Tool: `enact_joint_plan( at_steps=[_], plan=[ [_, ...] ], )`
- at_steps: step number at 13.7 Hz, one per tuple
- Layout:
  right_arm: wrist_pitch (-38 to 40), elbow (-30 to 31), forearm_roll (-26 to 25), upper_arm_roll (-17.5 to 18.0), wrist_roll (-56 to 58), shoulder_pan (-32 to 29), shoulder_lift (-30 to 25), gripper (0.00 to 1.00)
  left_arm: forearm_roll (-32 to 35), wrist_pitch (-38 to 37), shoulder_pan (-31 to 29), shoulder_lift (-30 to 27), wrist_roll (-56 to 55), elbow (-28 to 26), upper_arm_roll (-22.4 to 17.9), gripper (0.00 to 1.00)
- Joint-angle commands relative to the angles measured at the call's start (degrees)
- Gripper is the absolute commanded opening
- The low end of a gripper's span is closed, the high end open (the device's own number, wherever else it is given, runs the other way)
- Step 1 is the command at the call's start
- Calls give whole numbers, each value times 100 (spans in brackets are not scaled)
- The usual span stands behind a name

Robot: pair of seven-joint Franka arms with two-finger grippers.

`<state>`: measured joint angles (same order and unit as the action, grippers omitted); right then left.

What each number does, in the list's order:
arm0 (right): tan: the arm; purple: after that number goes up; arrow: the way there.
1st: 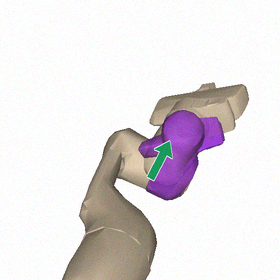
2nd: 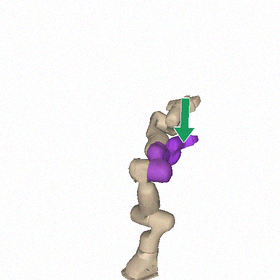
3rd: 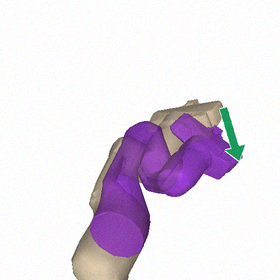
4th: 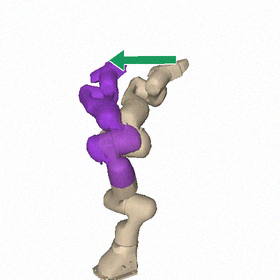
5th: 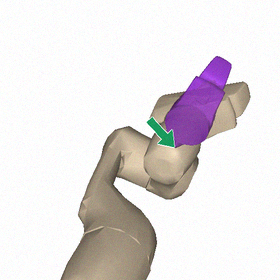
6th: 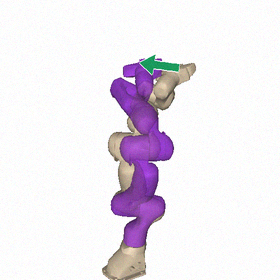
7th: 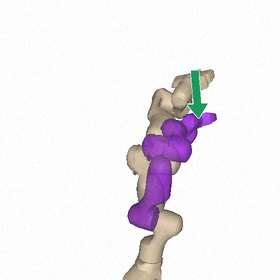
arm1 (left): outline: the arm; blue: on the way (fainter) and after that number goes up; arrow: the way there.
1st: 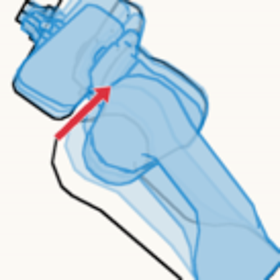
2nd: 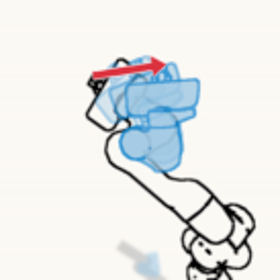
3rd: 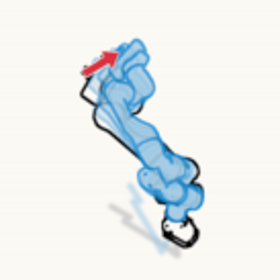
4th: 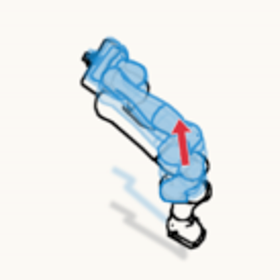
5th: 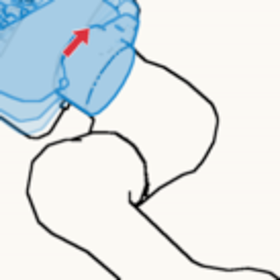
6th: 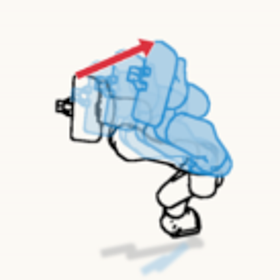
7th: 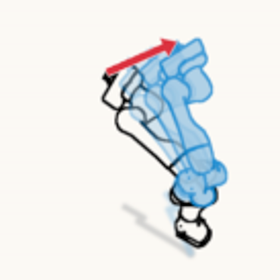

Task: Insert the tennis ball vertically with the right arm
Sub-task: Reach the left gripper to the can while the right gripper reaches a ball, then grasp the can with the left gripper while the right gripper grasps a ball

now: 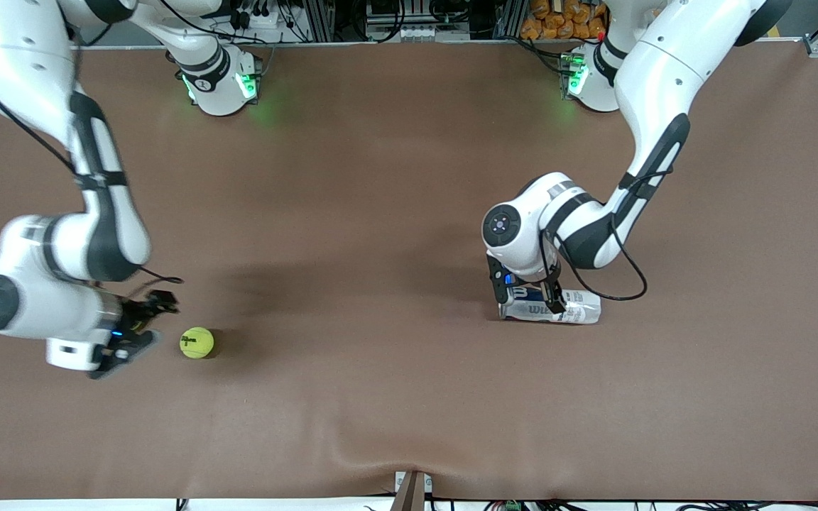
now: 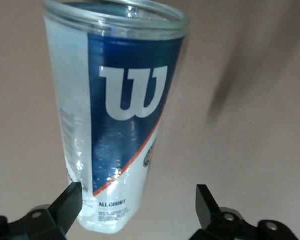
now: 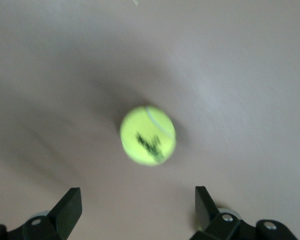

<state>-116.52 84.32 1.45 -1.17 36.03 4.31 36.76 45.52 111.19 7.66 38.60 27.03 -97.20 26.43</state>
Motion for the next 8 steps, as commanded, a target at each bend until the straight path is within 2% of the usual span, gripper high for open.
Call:
enact_joint_plan(
  at_steps=[1, 5, 8],
  plan=[
    [-361, -258, 83, -23, 788, 70, 313, 100, 141, 183, 25, 148, 266, 105, 29, 100],
    [-889, -249, 101, -23, 1668, 44, 594, 100, 238, 490, -54, 271, 627, 114, 2, 100],
    [-925, -197, 258, -14, 1819, 0, 718, 100, 238, 579, -80, 306, 830, 131, 2, 100]
  ],
)
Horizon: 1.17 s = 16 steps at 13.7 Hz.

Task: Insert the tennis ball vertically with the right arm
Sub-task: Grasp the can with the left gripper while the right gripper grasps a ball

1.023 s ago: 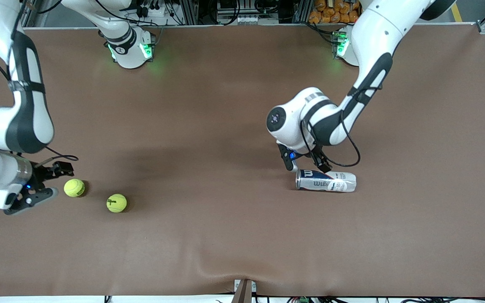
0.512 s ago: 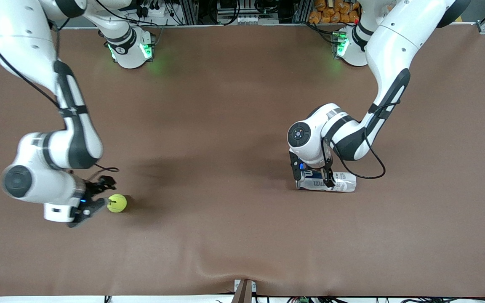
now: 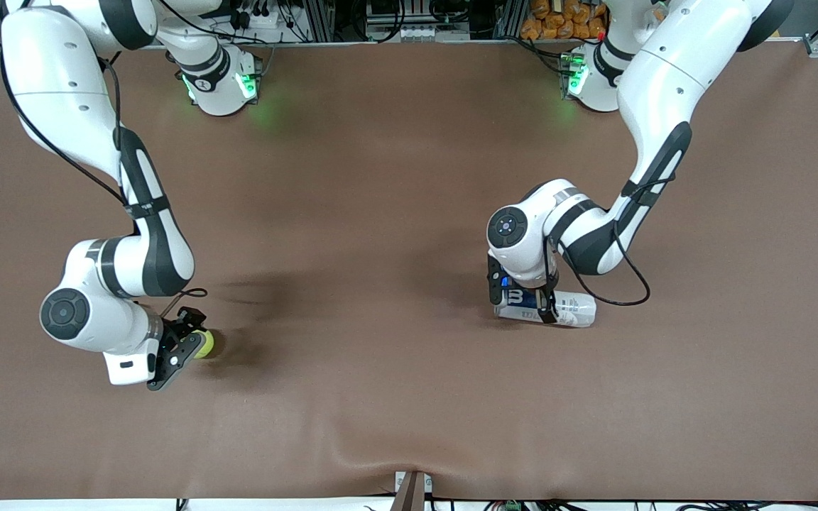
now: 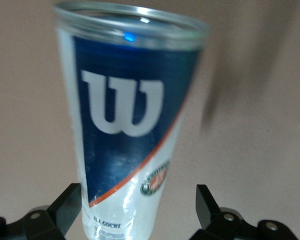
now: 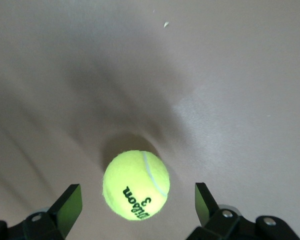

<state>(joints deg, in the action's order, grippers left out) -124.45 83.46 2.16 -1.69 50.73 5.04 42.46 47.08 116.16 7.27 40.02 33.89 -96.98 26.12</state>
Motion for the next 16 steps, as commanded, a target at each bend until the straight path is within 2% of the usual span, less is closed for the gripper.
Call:
enact_joint_plan(
  at_steps=[1, 8, 12, 16],
  plan=[
    [-132, -102, 197, 37, 350, -73, 175, 100, 108, 108, -42, 208, 144, 117, 34, 100],
    [-132, -76, 311, 37, 728, -38, 403, 100, 336, 319, -95, 349, 179, 118, 25, 100],
    [-132, -67, 311, 37, 719, -55, 403, 100, 451, 600, -244, 428, 574, 118, 34, 100],
    [-132, -67, 398, 37, 728, -64, 412, 100, 495, 680, -253, 463, 715, 126, 34, 88]
  ],
)
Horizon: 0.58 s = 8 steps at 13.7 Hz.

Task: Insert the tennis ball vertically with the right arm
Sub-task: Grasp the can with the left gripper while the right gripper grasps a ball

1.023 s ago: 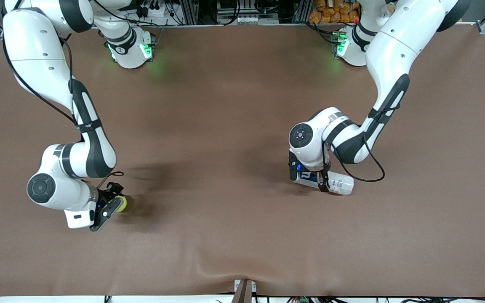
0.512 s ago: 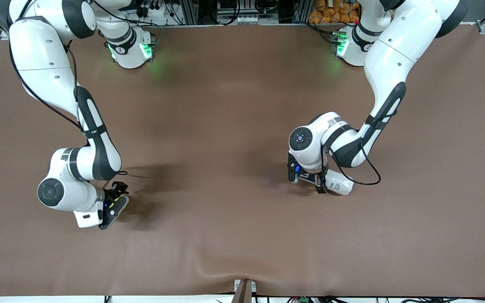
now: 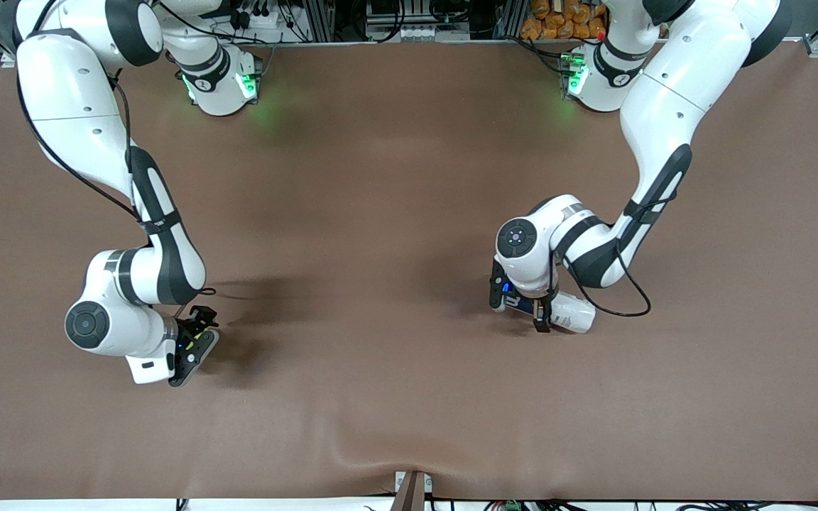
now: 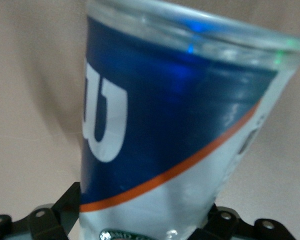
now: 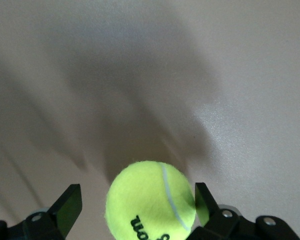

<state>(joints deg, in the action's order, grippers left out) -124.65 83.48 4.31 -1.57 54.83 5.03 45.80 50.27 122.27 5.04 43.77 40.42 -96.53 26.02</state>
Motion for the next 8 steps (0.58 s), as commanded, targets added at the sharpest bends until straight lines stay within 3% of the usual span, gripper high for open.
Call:
enact_joint_plan(
  at_steps=[1, 5, 8],
  plan=[
    [-103, -60, 193, 25, 318, -72, 78, 100, 237, 69, -29, 88, 63, 81, 44, 85],
    [-112, -16, 202, 25, 318, -90, 78, 100, 299, 200, -29, 141, 194, 73, 44, 69],
    [-103, -16, 219, 25, 335, -116, 78, 100, 194, 201, -20, 115, 107, 81, 53, 68]
  ],
)
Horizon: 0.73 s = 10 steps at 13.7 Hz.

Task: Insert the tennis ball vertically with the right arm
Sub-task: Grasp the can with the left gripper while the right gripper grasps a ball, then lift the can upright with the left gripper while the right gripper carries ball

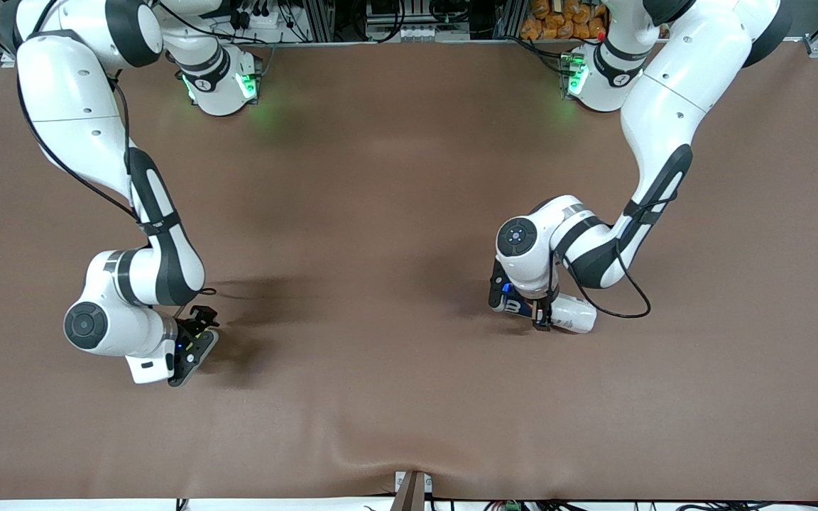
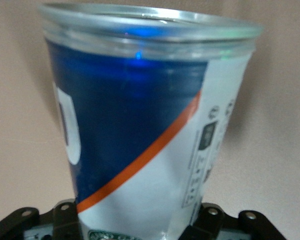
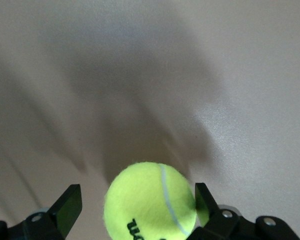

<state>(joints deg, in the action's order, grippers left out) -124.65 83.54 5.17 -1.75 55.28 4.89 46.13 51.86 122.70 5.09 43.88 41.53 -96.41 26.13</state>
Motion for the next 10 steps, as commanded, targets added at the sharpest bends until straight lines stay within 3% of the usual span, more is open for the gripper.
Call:
enact_joint_plan(
  at_steps=[1, 2, 3, 6, 8, 10],
  plan=[
    [-103, -22, 134, 43, 360, -120, 45, 100, -61, 158, -17, 94, -40, 87, 76, 68],
    [-112, -22, 151, 43, 430, -129, 45, 92, -288, 228, -8, 85, -40, 183, 102, 68],
    [-103, -22, 256, 43, 440, -129, 45, 77, -543, 420, 44, 77, -31, 262, 111, 68],
    [-94, -22, 336, 43, 405, -129, 45, 40, -1141, 1726, 246, 103, -284, 482, 427, 68],
    [-77, -31, 449, 43, 370, -129, 27, 28, -1554, 2755, 483, 103, -802, 614, 436, 69],
    [-59, -83, 712, 34, 308, -120, -16, 24, -2063, 3521, 764, 120, -1129, 737, 428, 69]
  ],
)
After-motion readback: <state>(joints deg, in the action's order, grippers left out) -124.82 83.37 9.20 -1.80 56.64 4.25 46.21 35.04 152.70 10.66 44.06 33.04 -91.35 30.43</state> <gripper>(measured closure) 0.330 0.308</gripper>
